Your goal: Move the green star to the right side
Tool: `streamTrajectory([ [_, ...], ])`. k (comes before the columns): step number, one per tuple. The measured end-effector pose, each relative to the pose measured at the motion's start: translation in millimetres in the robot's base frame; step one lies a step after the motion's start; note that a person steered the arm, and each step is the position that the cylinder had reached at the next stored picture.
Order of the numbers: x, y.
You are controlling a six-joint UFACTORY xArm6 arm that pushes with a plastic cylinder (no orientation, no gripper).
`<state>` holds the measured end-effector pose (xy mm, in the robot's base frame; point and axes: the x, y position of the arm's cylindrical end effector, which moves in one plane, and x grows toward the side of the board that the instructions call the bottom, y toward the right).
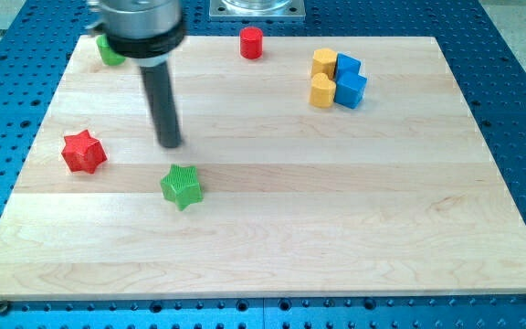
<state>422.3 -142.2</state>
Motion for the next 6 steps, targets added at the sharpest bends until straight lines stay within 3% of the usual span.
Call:
streamTrajectory([
  [2,79.6,-5.1],
  [6,73.6,136.7],
])
